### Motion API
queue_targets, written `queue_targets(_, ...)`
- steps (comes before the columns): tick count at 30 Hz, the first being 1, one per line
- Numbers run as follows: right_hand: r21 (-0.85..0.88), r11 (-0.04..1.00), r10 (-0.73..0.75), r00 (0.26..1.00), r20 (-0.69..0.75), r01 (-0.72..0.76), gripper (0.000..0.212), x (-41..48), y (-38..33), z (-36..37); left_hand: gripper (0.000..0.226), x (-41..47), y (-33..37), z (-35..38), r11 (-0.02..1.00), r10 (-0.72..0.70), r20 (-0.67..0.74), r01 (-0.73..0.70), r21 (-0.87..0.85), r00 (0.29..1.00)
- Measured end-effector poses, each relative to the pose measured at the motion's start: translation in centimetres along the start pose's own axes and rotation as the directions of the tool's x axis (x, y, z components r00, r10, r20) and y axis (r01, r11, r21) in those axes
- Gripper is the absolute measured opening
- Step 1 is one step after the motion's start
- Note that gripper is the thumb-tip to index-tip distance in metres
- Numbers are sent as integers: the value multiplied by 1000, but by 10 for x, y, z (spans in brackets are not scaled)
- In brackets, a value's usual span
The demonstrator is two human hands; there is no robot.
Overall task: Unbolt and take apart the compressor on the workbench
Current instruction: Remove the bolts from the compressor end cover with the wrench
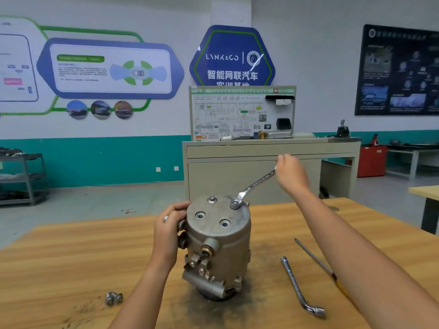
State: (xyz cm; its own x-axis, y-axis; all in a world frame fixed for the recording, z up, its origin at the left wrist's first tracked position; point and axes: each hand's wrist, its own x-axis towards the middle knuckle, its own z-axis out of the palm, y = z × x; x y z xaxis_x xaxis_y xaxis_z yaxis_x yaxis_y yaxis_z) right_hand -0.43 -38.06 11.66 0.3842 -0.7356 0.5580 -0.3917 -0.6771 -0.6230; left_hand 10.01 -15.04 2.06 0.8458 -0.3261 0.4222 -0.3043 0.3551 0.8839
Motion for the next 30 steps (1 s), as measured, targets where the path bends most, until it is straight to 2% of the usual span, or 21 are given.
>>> queue_targets(2, -140, 977, -112, 950, 290, 158, 39, 21, -42, 18, 28, -1, -1, 0, 1000, 8, 0, -8, 13, 1000)
queue_targets(4, -184, 932, -168, 821, 546, 313, 55, 23, -88, 34, 31, 1, 0, 1, 999, 15, 10, -16, 37, 1000)
queue_targets(7, -172, 856, -231, 658, 717, 488, 67, -8, -145, 58, 31, 1, 4, 4, 999, 21, 28, -22, 45, 999)
queue_targets(10, -135, 786, -340, 604, 720, 603, 79, -66, -181, 70, 30, -2, 6, 6, 995, 74, -6, -74, 73, 997)
queue_targets(12, -33, 691, -529, 536, 657, 722, 80, -120, -182, 64, 30, 0, 0, 3, 989, 74, -28, -70, 134, 997)
queue_targets(13, 37, 622, -647, 487, 586, 782, 78, -149, -172, 56, 29, 2, -1, -4, 981, 34, -30, -28, 192, 999)
queue_targets(15, 96, 473, -837, 413, 360, 876, 67, -197, -139, 31, 31, -8, -8, -1, 989, 5, -44, 2, 150, 999)
queue_targets(16, 108, 447, -881, 417, 222, 888, 56, -209, -118, 19, 30, -14, -7, 1, 997, 64, -20, -63, 41, 998)
queue_targets(17, 166, 464, -886, 456, 86, 870, 43, -214, -95, 8, 32, -18, -5, 2, 991, 93, -6, -93, -95, 996)
queue_targets(18, 266, 502, -846, 531, -48, 823, 32, -214, -72, -3, 35, -18, -6, 2, 978, 99, -32, -103, -180, 995)
queue_targets(20, 457, 584, -646, 725, -239, 671, 20, -206, -36, -27, 35, -8, -6, -4, 994, 38, -79, -46, -96, 996)
queue_targets(22, 513, 679, -432, 851, -298, 525, 20, -192, -12, -42, 33, -1, -8, -9, 1000, 27, -104, -28, 0, 994)
queue_targets(24, 427, 792, -317, 893, -320, 435, 23, -164, 5, -48, 32, -2, -7, -9, 1000, 24, -96, -23, 5, 995)
queue_targets(26, 269, 912, -232, 930, -285, 310, 30, -117, 16, -45, 30, -7, -2, -9, 1000, 24, -95, -23, 14, 995)
queue_targets(28, 73, 988, -126, 986, -105, 134, 32, -59, 12, -33, 28, -10, -1, -8, 1000, 17, -85, -15, 26, 996)
queue_targets(30, -96, 994, -37, 991, 132, 50, 34, -8, -13, -15, 28, -11, 1, -8, 999, 10, -96, -7, 34, 995)
